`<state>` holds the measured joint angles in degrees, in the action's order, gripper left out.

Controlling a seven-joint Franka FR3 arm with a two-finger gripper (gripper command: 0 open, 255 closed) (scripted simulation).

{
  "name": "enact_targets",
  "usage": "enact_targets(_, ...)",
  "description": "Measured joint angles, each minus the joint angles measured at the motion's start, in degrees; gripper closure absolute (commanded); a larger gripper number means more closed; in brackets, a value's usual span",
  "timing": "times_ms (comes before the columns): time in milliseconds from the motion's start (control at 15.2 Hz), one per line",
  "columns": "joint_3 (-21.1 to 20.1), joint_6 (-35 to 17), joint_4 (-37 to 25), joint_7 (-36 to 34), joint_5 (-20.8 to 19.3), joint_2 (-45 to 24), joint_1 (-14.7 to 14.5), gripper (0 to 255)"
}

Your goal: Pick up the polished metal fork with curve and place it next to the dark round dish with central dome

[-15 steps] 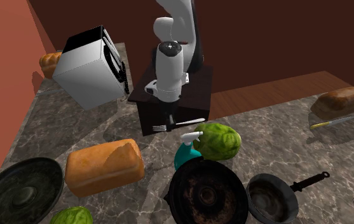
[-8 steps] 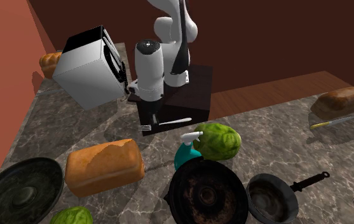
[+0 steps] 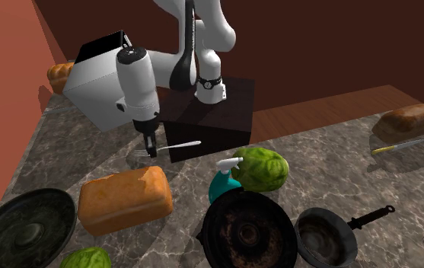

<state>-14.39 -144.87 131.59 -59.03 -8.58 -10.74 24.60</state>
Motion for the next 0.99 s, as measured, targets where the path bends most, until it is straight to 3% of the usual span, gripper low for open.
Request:
enact_targets(396, 2.5, 1.9, -7.0, 7.3, 0.2, -4.8, 4.2, 255)
enact_targets(990, 5.3, 7.7, -23.6, 17.4, 0.8, -15.2, 10.0, 255)
